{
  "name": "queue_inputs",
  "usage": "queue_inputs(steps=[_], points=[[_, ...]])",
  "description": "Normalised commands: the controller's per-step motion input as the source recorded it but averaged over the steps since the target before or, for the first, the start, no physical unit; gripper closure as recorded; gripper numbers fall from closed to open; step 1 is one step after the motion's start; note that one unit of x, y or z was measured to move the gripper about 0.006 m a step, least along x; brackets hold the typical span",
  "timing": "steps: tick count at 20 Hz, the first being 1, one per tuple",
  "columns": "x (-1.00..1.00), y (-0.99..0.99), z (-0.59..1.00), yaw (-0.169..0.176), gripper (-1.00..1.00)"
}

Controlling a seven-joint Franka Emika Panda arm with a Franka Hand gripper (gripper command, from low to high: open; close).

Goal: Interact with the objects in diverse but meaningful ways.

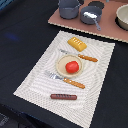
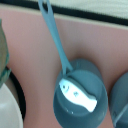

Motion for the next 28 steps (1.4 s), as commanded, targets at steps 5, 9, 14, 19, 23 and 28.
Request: queue_inputs(steps=[5, 9, 14, 19, 23, 28], points=[[0.0, -0.91, 0.02, 0.0, -1.0], [0.05, -0.89, -0.01, 0.021, -1.0], [0.09, -0.52, 0.0, 0.168, -1.0], [0.0, -0.4, -0.01, 0.251, -1.0], [0.0, -0.47, -0.11, 0.228, -1.0], [0.0, -0.51, -0.16, 0.214, -1.0]])
